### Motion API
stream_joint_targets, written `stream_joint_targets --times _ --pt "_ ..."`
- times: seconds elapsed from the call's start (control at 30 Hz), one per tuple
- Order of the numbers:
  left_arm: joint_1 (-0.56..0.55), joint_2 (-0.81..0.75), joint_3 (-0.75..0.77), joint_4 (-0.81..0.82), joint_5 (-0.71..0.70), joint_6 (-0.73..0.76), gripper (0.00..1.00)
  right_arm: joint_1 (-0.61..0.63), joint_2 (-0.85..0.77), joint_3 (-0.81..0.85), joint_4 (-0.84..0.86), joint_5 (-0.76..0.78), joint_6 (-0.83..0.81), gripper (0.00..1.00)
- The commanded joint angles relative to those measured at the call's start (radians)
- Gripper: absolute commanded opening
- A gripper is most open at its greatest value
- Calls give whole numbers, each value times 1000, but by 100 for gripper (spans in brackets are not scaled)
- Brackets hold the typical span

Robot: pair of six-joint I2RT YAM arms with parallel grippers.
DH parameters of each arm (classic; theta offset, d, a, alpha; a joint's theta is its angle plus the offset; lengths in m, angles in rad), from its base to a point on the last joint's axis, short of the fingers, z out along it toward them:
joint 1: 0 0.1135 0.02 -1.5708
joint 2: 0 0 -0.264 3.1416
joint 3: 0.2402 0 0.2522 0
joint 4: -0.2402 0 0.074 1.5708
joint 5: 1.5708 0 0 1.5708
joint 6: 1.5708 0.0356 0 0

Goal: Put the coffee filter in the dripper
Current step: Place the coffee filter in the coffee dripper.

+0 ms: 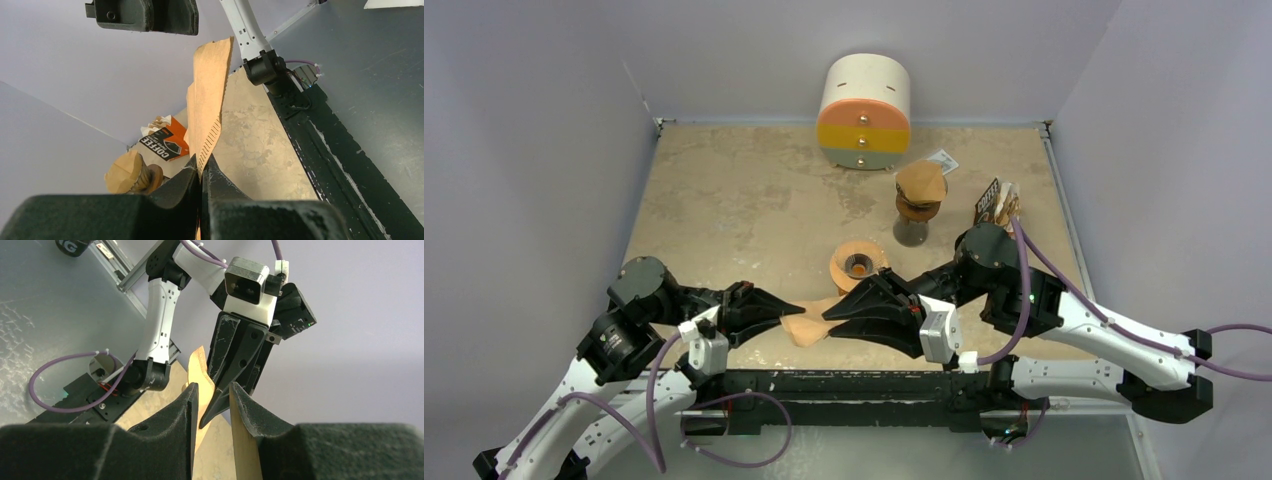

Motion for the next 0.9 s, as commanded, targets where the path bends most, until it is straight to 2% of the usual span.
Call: stream_joint_targets --times 0.0,0.87 --pt "-4 6 22 25 24 -21 0 9 1 19 1 -18 -15 32" --pt "-3 15 27 19 43 -30 0 24 17 28 -37 0 -63 32"
